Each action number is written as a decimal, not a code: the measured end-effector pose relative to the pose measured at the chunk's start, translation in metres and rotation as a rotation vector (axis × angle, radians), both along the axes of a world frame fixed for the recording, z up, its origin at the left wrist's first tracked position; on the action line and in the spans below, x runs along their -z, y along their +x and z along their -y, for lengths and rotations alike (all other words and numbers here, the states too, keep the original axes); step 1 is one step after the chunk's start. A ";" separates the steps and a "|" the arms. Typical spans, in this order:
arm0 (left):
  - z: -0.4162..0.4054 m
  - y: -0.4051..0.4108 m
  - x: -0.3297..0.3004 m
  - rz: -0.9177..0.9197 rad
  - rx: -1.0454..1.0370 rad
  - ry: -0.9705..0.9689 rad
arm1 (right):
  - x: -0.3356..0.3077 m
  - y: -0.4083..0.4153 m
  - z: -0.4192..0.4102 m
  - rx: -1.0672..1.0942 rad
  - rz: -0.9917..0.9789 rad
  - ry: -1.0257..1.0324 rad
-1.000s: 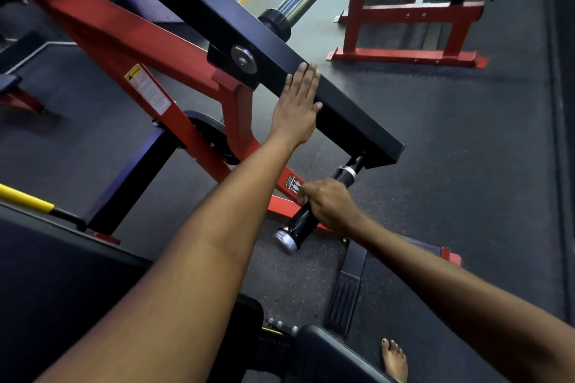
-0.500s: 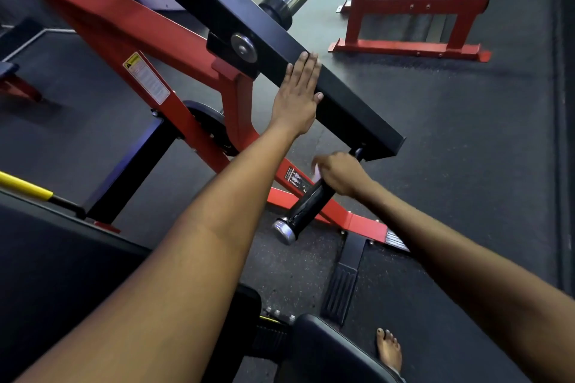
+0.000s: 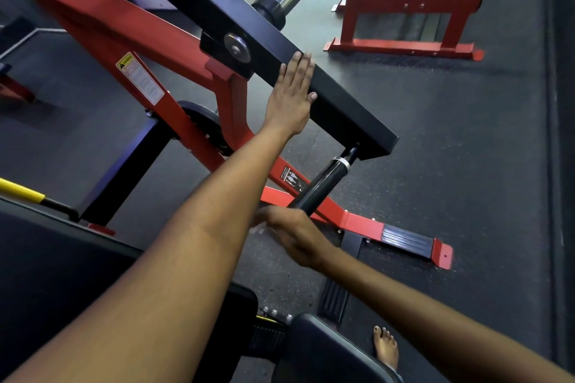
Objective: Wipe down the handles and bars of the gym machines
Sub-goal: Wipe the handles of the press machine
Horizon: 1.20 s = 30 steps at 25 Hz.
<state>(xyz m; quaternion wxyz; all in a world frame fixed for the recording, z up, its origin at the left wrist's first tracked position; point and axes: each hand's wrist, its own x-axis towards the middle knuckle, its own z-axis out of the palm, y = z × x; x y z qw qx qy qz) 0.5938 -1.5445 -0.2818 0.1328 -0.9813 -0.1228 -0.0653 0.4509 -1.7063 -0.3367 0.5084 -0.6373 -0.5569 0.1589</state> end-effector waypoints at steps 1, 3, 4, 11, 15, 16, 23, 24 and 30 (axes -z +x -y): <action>0.001 0.000 0.000 -0.001 0.001 0.006 | -0.001 0.017 0.004 0.052 -0.078 0.046; 0.002 0.000 -0.002 0.005 0.004 -0.012 | 0.002 0.068 0.010 0.294 -0.081 -0.010; 0.003 0.000 -0.003 0.008 0.006 -0.020 | 0.006 0.096 0.012 0.395 -0.051 -0.110; 0.004 0.000 -0.003 0.003 -0.006 -0.029 | 0.028 0.026 -0.001 0.374 0.191 -0.069; 0.004 -0.002 -0.003 -0.001 -0.010 -0.021 | 0.008 -0.017 0.008 0.127 0.096 0.044; 0.005 -0.002 -0.002 0.002 -0.007 -0.011 | 0.004 -0.003 0.011 0.106 0.085 0.064; 0.002 0.000 0.002 0.013 -0.005 -0.022 | 0.034 0.091 0.005 0.515 0.110 -0.183; 0.001 0.001 0.003 0.016 -0.004 -0.024 | 0.039 0.078 0.003 0.510 0.119 -0.141; 0.002 -0.001 -0.001 -0.026 -0.007 -0.047 | 0.031 -0.002 -0.004 0.326 0.172 0.038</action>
